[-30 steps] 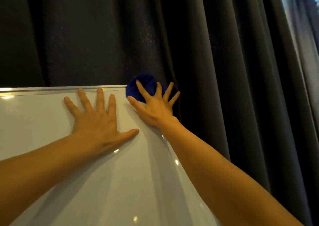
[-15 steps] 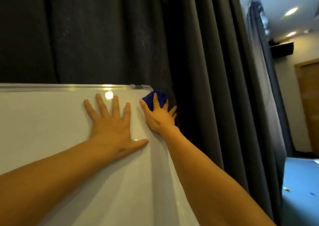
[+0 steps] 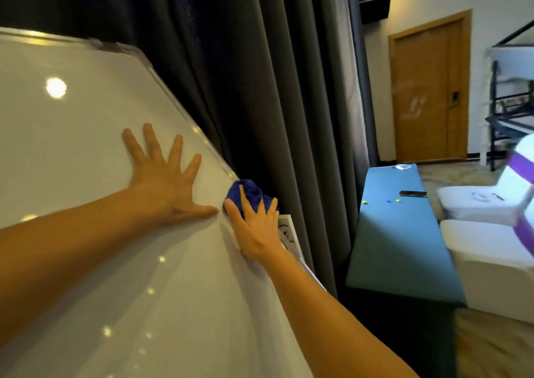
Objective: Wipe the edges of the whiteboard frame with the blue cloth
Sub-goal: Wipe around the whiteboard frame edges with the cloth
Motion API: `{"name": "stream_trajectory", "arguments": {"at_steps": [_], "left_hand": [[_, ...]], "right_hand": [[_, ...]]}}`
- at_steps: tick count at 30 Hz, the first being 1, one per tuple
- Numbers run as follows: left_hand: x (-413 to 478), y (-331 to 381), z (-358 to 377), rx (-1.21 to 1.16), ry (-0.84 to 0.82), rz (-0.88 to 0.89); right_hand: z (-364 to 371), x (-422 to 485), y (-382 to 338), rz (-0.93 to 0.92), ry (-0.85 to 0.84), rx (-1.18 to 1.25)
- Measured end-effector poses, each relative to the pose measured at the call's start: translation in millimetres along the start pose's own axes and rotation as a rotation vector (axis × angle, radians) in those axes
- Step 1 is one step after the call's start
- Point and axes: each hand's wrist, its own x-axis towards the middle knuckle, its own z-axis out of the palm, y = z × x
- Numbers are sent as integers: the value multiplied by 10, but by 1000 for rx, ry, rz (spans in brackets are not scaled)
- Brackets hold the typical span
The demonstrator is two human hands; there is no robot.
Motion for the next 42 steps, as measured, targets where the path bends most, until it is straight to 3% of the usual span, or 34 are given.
{"name": "stream_trajectory", "arguments": {"at_steps": [6, 9, 14, 17, 22, 24, 30, 32, 37, 39, 42], "left_hand": [[-230, 856, 239, 40, -3, 309], [-340, 1190, 290, 42, 1, 338], [-324, 1443, 288, 50, -10, 386], [-356, 1656, 261, 67, -34, 438], [-526, 2088, 320, 88, -31, 549], [-596, 2215, 360, 85, -27, 626], [-801, 2570, 404, 70, -81, 787], [-853, 2693, 418, 70, -84, 812], [-944, 2833, 364, 89, -41, 835], [-949, 2843, 339, 84, -45, 846], [-932, 2859, 316, 104, -53, 852]], "right_hand": [[118, -544, 463, -67, 99, 105], [104, -760, 954, -27, 126, 47], [8, -1155, 2015, 439, 70, 11], [-50, -1110, 2207, 649, 34, 85], [132, -849, 1842, 327, 110, 141], [114, -925, 1979, 293, 140, 92], [-69, -1485, 2934, 778, 88, 121], [-52, -1430, 2877, 747, 113, 148], [131, -1205, 2432, 348, 250, 123], [67, -1349, 2609, 393, 279, 119], [-91, -1637, 3029, 721, 227, 142]]}}
